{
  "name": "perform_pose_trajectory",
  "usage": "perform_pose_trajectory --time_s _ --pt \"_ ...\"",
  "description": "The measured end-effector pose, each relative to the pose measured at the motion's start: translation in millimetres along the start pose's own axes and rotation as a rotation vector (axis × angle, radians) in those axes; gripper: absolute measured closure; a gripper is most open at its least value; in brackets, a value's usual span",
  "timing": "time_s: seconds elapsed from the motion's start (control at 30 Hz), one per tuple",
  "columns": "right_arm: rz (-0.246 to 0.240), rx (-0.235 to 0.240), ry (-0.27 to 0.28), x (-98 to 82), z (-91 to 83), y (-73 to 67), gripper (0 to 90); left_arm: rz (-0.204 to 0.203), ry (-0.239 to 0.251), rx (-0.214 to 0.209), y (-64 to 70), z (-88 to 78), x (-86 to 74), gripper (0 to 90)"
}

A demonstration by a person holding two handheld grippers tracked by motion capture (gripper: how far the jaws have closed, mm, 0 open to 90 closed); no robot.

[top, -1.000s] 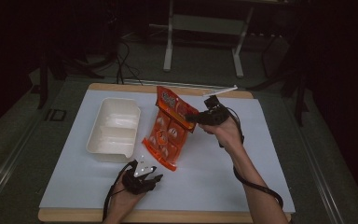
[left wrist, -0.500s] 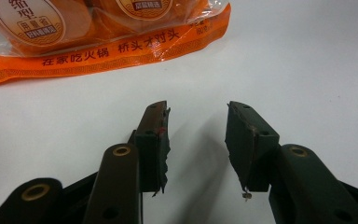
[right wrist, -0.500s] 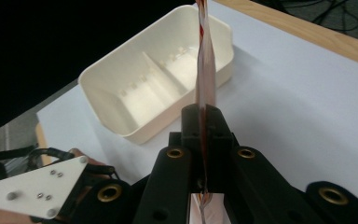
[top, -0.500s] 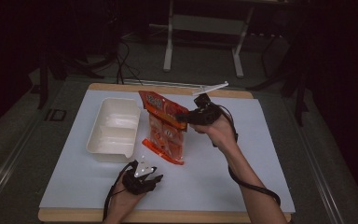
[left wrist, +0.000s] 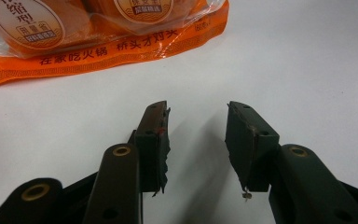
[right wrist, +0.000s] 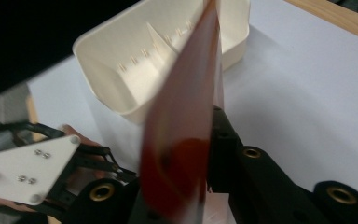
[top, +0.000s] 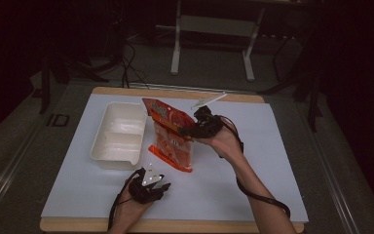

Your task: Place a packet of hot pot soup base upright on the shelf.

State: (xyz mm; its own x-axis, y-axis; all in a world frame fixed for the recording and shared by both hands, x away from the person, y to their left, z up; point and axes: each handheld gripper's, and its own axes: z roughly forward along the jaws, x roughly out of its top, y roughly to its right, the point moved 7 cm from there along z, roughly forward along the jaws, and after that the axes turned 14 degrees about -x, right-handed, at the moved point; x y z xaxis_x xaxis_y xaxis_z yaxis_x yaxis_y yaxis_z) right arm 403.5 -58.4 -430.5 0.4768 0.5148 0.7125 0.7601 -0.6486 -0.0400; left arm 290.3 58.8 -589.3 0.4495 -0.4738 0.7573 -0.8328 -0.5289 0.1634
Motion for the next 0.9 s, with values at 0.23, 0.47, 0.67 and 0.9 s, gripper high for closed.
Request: perform_pose_trajectory --time_s 0.23,0.47,0.67,0.9 --pt "-0.082 -0.062 -0.048 4.1 0.2 -11.2 89.5 0.009 -0.005 0.004 0.2 0.0 -0.2 59.0" --pt "-0.015 -0.081 -0.004 6.6 -0.9 -5.8 89.9 0.018 -0.012 0.012 1.1 1.1 -0.3 58.7" --pt "0.057 -0.066 0.029 11.9 -5.2 -4.8 90.0 0.020 -0.011 0.013 1.3 1.1 -0.3 58.5" --pt "0.076 -0.063 0.085 24.0 -15.9 -10.1 90.0 0.024 -0.011 0.017 1.8 1.3 -0.3 58.3"
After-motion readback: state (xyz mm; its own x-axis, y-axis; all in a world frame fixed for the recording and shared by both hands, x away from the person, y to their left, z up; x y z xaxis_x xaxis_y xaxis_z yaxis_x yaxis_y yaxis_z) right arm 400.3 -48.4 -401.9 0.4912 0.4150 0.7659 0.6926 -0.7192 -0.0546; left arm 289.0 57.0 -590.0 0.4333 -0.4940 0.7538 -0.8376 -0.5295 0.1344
